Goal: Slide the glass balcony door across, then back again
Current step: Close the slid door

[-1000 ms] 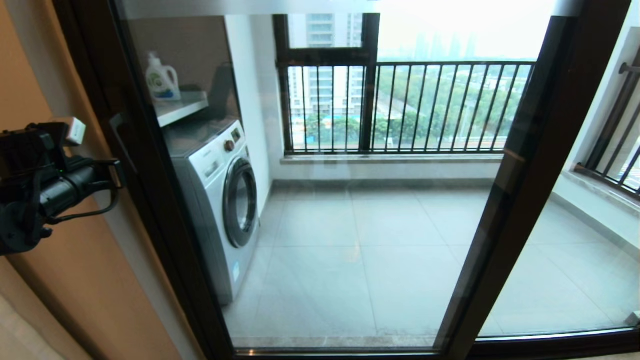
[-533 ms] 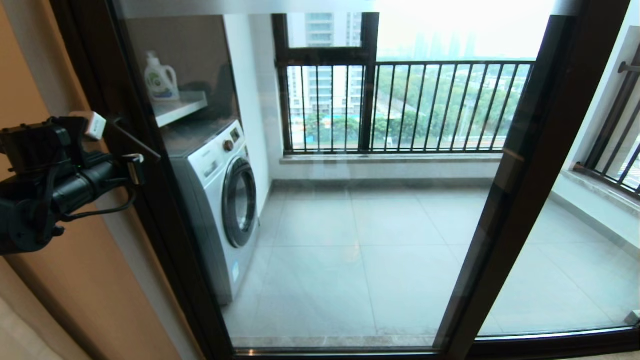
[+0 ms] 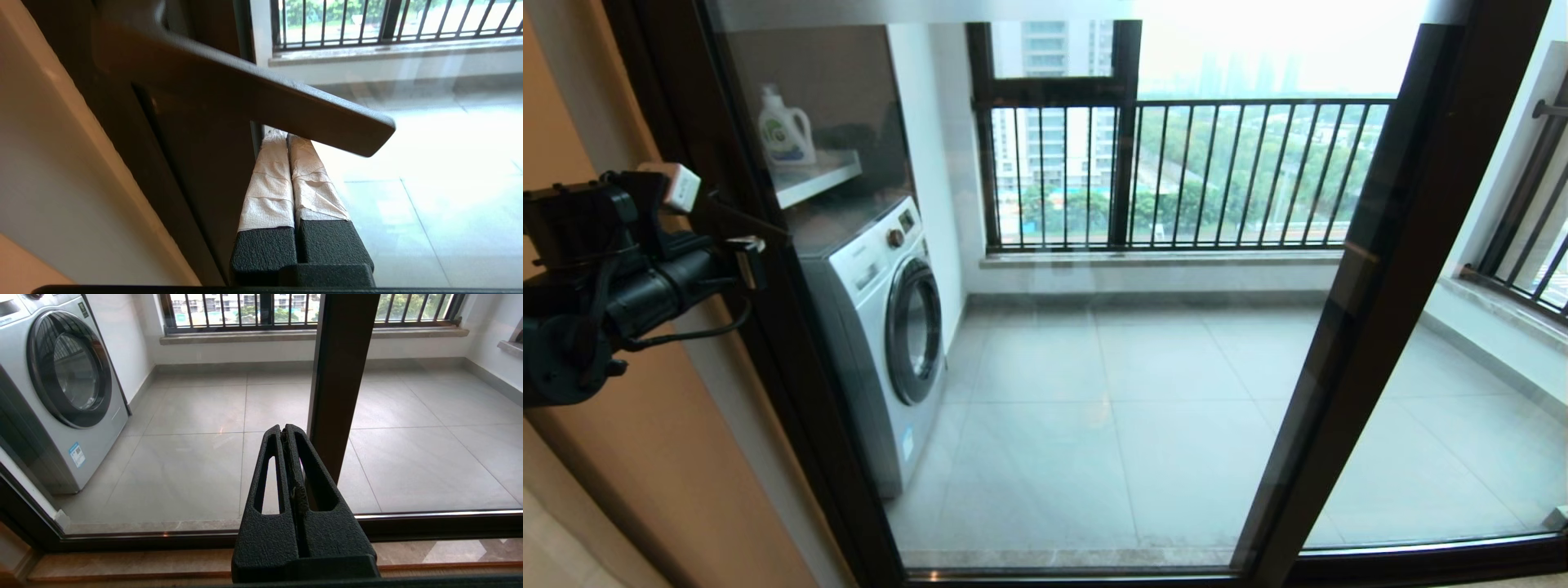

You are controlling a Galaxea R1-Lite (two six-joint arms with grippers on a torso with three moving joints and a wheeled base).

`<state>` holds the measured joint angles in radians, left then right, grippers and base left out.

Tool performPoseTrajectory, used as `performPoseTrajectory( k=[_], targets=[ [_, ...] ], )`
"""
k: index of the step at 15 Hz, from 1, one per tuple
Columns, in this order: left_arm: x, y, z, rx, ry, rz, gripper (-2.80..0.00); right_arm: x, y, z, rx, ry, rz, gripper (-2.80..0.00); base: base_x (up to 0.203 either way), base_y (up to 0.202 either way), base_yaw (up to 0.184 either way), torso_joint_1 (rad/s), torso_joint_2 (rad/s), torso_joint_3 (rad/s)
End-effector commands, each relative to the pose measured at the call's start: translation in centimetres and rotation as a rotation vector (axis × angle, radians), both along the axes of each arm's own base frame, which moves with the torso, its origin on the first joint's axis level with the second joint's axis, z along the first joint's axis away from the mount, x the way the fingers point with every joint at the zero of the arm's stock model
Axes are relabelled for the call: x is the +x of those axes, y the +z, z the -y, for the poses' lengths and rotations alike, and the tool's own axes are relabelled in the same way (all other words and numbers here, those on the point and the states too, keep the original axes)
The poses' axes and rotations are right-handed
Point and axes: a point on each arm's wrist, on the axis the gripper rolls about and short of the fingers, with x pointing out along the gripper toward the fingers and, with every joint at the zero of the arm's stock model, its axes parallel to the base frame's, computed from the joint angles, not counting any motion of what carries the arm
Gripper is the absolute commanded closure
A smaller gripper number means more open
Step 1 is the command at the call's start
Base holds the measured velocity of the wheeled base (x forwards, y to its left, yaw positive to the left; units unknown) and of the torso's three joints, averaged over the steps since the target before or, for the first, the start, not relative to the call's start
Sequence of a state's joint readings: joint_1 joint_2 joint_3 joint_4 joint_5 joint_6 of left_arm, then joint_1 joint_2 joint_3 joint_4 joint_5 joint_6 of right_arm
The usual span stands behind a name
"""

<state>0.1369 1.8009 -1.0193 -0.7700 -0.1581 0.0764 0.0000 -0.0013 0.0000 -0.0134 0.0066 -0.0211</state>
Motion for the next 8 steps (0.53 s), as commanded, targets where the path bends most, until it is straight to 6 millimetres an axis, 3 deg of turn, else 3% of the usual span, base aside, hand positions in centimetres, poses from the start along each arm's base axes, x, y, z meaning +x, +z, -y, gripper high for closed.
performPoseTrajectory(
  k=[1,8],
  targets=[
    [-0.36,1.28,0.19,0.006,-0.004,0.038,0.00,0.04,-0.12,0.00,0.000,0.001,-0.005,0.00,0.000,0.000,0.000,0.000,0.00,0.000],
    [-0.76,1.75,0.59,0.003,-0.014,0.029,0.00,0.04,-0.12,0.00,0.000,0.000,-0.005,0.00,0.000,0.000,0.000,0.000,0.00,0.000]
  ],
)
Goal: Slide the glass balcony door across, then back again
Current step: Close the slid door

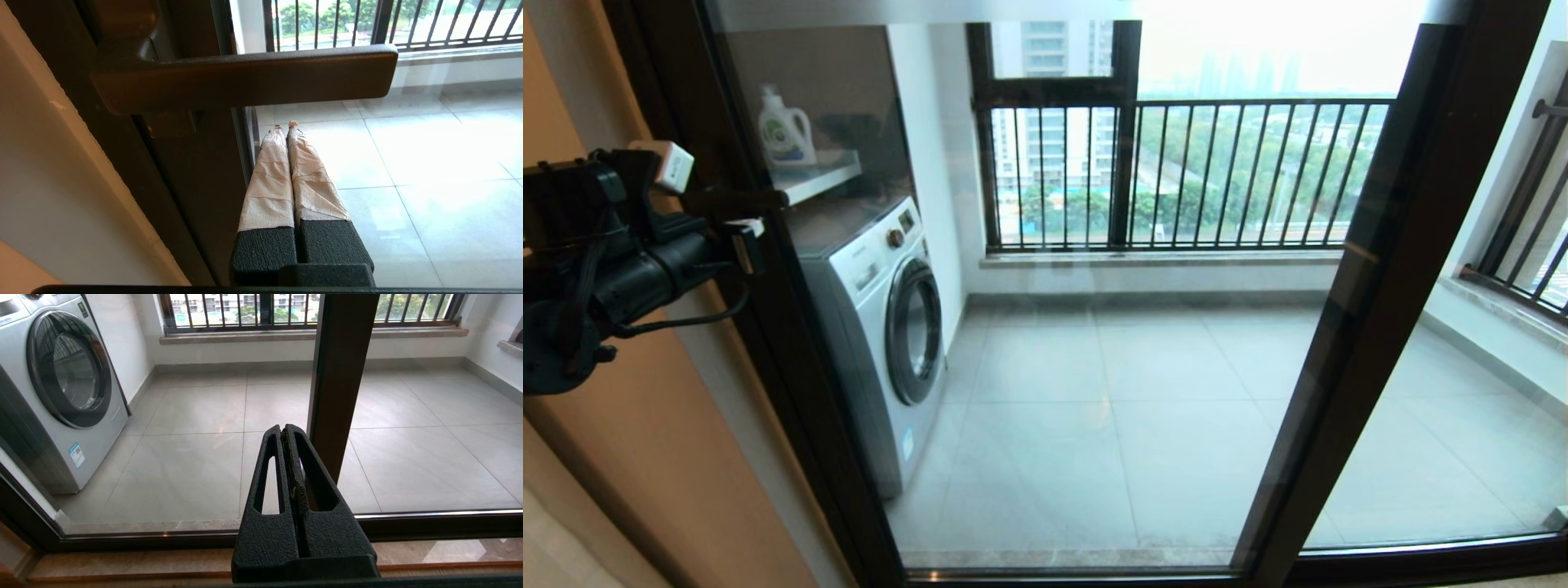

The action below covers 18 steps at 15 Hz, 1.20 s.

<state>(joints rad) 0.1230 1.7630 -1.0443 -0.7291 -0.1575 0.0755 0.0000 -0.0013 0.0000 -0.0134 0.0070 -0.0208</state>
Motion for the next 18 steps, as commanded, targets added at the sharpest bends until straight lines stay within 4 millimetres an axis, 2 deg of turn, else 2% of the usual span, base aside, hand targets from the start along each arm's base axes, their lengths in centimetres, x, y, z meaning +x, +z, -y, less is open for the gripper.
performPoseTrajectory(
  k=[1,3,5,7,9,11,14,18],
  targets=[
    [-0.1,0.3,0.0,0.001,-0.001,0.011,0.00,0.0,-0.1,0.0,-0.001,0.001,-0.005,0.00,0.000,0.000,0.000,0.000,0.00,0.000],
    [-0.6,0.0,0.5,0.001,-0.012,-0.001,0.00,0.0,-0.1,0.0,-0.001,0.000,-0.005,0.00,0.000,0.000,0.000,0.000,0.00,0.000],
    [-1.8,-1.5,0.6,-0.006,-0.015,-0.056,0.00,0.0,-0.1,0.0,-0.001,0.001,-0.005,0.00,0.000,0.000,0.000,0.000,0.00,0.000],
    [-3.9,-2.4,0.7,-0.015,-0.017,-0.088,0.00,0.0,-0.1,0.0,-0.001,0.001,-0.005,0.00,0.000,0.000,0.000,0.000,0.00,0.000],
    [-5.9,-2.2,0.9,-0.017,-0.020,-0.077,0.00,0.0,-0.1,0.0,-0.001,0.000,-0.005,0.00,0.000,0.000,0.000,0.000,0.00,0.000],
    [-8.1,-1.0,1.2,-0.017,-0.018,-0.034,0.00,0.0,-0.1,0.0,-0.001,0.001,-0.005,0.00,0.000,0.000,0.000,0.000,0.00,0.000],
    [-10.1,1.5,1.4,-0.020,-0.011,0.028,0.00,0.0,-0.1,0.0,-0.001,0.001,-0.005,0.00,0.000,0.000,0.000,0.000,0.00,0.000],
    [-10.6,5.7,1.2,-0.006,0.002,0.132,0.00,0.0,-0.1,0.0,-0.001,0.001,-0.005,0.00,0.000,0.000,0.000,0.000,0.00,0.000]
  ],
)
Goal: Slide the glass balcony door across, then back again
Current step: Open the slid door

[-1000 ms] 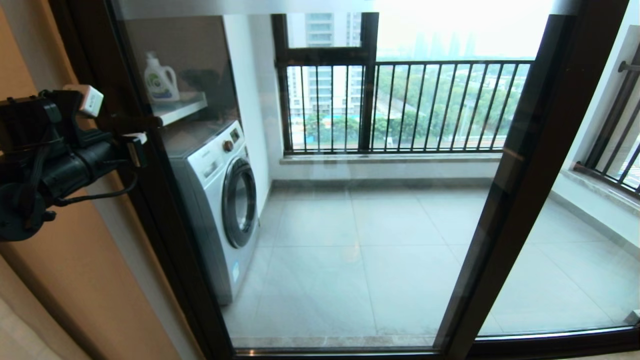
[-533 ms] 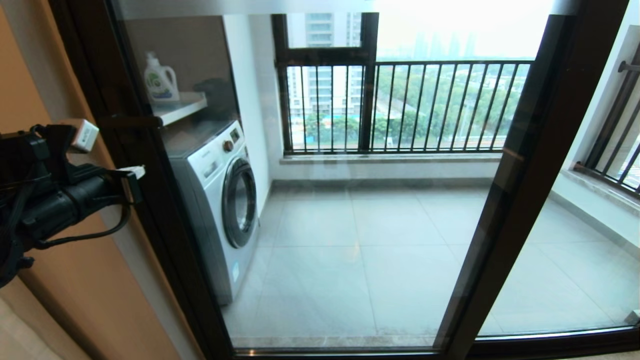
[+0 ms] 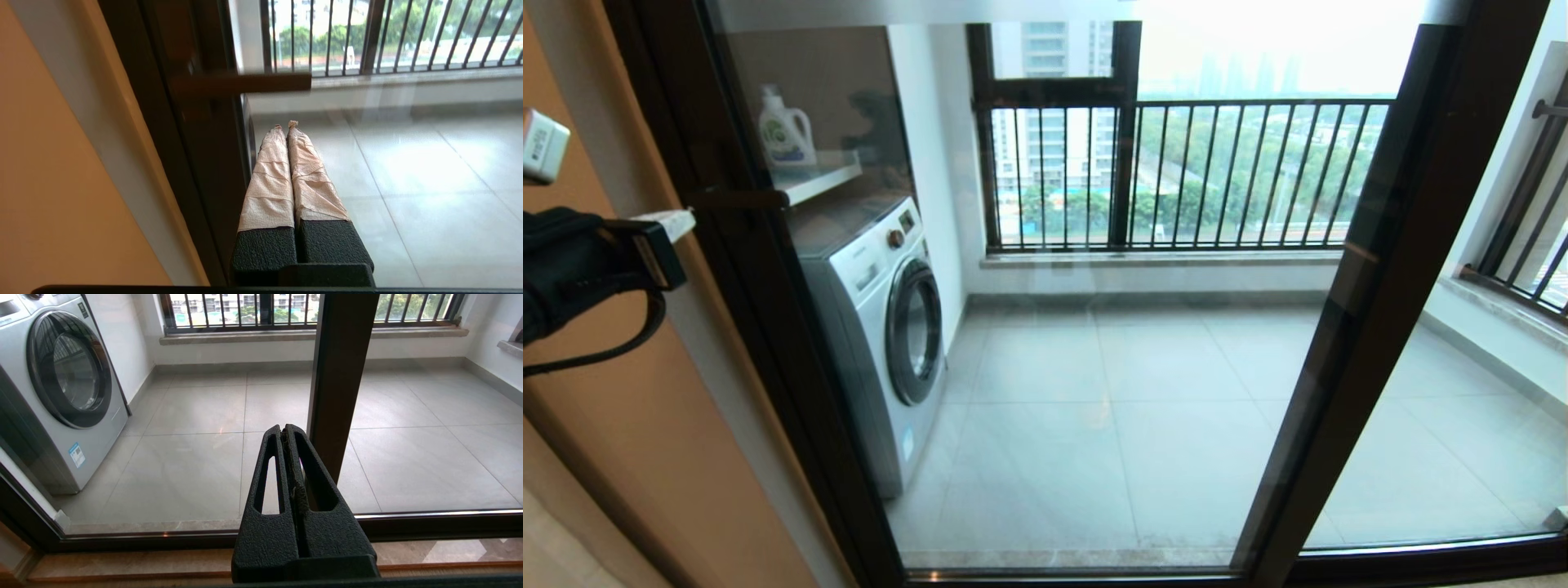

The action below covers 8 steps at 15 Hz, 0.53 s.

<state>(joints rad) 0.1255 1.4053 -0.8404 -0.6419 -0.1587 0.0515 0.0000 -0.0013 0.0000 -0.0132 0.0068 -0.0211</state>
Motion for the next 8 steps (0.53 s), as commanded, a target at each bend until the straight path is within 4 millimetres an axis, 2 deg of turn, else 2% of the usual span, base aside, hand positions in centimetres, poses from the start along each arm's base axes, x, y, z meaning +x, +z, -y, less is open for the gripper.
performPoseTrajectory(
  k=[1,3,4,6,8],
  targets=[
    [-0.7,3.0,0.0,0.010,-0.001,0.072,0.00,0.0,-0.1,0.0,0.000,0.001,-0.005,0.00,0.000,0.000,0.000,0.000,0.00,0.000],
    [-0.7,5.1,0.2,0.012,-0.017,0.074,0.00,0.0,-0.1,0.0,0.000,0.000,-0.005,0.00,0.000,0.000,0.000,0.000,0.00,0.000],
    [0.0,5.7,0.4,0.012,-0.031,0.068,0.00,0.0,-0.1,0.0,0.000,0.000,-0.005,0.00,0.000,0.000,0.000,0.000,0.00,0.000],
    [2.5,5.3,1.0,0.007,-0.059,0.029,0.00,0.0,-0.1,0.0,0.000,0.001,-0.005,0.00,0.000,0.000,0.000,0.000,0.00,0.000],
    [5.4,3.8,1.5,0.003,-0.082,-0.025,0.00,0.0,-0.1,0.0,0.000,0.000,-0.005,0.00,0.000,0.000,0.000,0.000,0.00,0.000]
  ],
)
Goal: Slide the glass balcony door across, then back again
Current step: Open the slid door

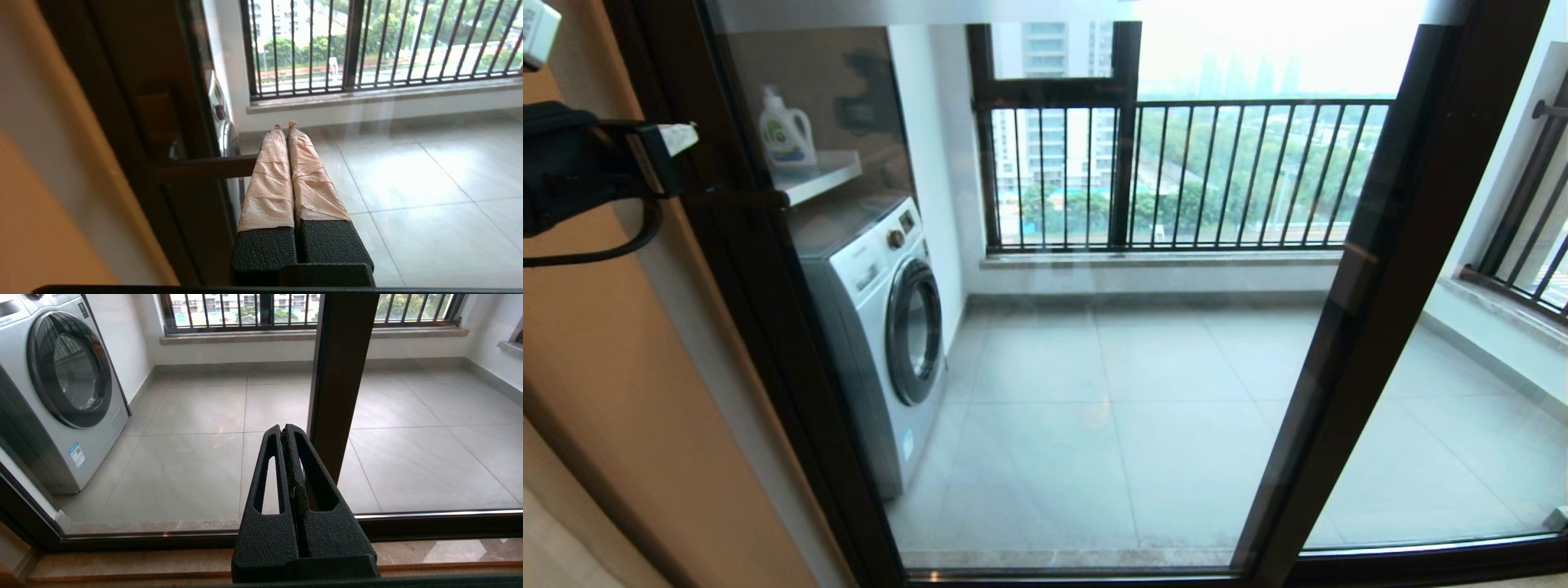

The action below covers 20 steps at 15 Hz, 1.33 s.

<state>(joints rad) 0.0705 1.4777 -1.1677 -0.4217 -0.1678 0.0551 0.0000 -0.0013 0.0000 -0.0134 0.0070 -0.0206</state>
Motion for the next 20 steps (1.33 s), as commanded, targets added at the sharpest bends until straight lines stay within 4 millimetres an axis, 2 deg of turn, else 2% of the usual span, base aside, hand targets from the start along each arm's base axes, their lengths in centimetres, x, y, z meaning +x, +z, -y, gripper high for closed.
performPoseTrajectory(
  k=[1,4,8,16,18,20],
  targets=[
    [4.4,-2.3,0.7,-0.003,-0.031,-0.078,0.00,0.0,-0.1,0.0,-0.001,0.001,-0.005,0.00,0.000,0.000,0.000,0.000,0.00,0.000],
    [6.9,-3.6,2.1,0.005,-0.068,-0.110,0.00,0.0,-0.1,0.0,-0.001,0.001,-0.005,0.00,0.000,0.000,0.000,0.000,0.00,0.000],
    [9.5,-5.8,1.8,0.046,-0.010,-0.105,0.00,0.0,-0.1,0.0,-0.001,-0.001,-0.005,0.00,0.000,0.000,0.000,0.000,0.00,0.000],
    [9.2,-4.5,-0.1,0.039,0.050,-0.044,0.00,0.0,-0.1,0.0,-0.001,0.001,-0.005,0.00,0.000,0.000,0.000,0.000,0.00,0.000],
    [8.7,-3.5,-0.3,0.036,0.054,-0.023,0.00,0.0,-0.1,0.0,-0.001,-0.001,-0.005,0.00,0.000,0.000,0.000,0.000,0.00,0.000],
    [8.6,-3.7,-0.3,0.036,0.057,-0.027,0.00,0.0,-0.1,0.0,-0.001,0.000,-0.005,0.00,0.000,0.000,0.000,0.000,0.00,0.000]
  ],
)
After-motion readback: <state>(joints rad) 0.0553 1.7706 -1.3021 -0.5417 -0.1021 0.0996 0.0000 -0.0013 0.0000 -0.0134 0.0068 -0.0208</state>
